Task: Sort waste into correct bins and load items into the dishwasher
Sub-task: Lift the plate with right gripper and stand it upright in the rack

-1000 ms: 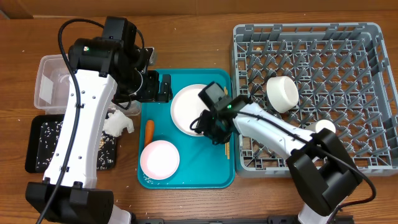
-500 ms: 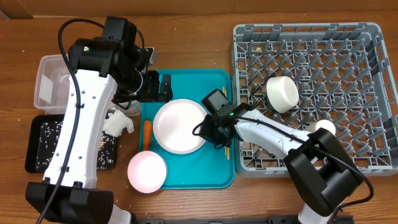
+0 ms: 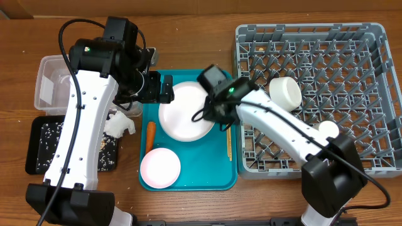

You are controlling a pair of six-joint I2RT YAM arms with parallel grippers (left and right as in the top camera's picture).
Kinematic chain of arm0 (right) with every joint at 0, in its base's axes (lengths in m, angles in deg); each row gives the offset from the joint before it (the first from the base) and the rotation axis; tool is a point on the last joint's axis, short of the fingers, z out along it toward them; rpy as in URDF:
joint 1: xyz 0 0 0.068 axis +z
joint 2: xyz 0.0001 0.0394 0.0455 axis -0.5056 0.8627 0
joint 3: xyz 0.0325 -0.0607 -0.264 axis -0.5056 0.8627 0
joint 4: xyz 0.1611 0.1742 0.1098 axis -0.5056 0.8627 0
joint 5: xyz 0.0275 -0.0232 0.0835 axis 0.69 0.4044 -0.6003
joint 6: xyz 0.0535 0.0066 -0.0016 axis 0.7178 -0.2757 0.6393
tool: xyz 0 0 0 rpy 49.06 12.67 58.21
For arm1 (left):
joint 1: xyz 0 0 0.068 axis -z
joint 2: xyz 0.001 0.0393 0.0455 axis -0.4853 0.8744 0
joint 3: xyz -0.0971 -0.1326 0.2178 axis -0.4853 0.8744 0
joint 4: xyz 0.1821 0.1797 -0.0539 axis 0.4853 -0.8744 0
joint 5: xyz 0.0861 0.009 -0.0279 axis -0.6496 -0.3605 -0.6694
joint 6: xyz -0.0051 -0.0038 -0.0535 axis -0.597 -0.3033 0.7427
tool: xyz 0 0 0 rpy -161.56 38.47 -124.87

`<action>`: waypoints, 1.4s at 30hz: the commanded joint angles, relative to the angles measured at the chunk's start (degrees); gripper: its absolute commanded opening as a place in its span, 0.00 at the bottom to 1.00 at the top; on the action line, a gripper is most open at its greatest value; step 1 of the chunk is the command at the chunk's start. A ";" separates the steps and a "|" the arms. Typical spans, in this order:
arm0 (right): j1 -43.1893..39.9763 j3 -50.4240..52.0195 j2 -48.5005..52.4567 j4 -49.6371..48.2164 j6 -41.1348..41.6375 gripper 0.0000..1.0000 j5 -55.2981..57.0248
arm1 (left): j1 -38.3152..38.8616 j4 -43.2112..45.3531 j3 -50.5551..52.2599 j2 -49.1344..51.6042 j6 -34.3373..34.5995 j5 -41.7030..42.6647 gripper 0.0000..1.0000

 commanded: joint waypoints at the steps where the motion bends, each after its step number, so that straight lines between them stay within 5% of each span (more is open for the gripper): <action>1: -3.76 -8.22 -2.23 3.28 -1.90 0.04 10.38 | 0.37 -0.07 -0.72 0.09 -0.44 -0.13 1.00; 8: -14.84 -19.43 -2.25 12.39 -7.19 0.04 28.24 | 0.37 -0.07 -0.72 0.09 -0.44 -0.13 1.00; 16: -22.25 -18.75 -2.14 14.40 -7.67 0.04 66.25 | 0.37 -0.07 -0.72 0.09 -0.44 -0.13 1.00; 24: -29.31 -17.18 0.13 13.49 -7.93 0.04 56.59 | 0.37 -0.07 -0.72 0.09 -0.44 -0.13 1.00; 35: -27.96 -4.20 0.28 12.11 -7.87 0.05 56.39 | 0.37 -0.07 -0.72 0.09 -0.44 -0.13 1.00; 39: -28.11 -3.17 0.20 12.24 -7.34 0.40 56.08 | 0.37 -0.07 -0.72 0.09 -0.44 -0.13 1.00; 42: -27.87 -5.90 -1.49 14.82 -5.29 0.48 50.82 | 0.37 -0.07 -0.72 0.09 -0.44 -0.13 1.00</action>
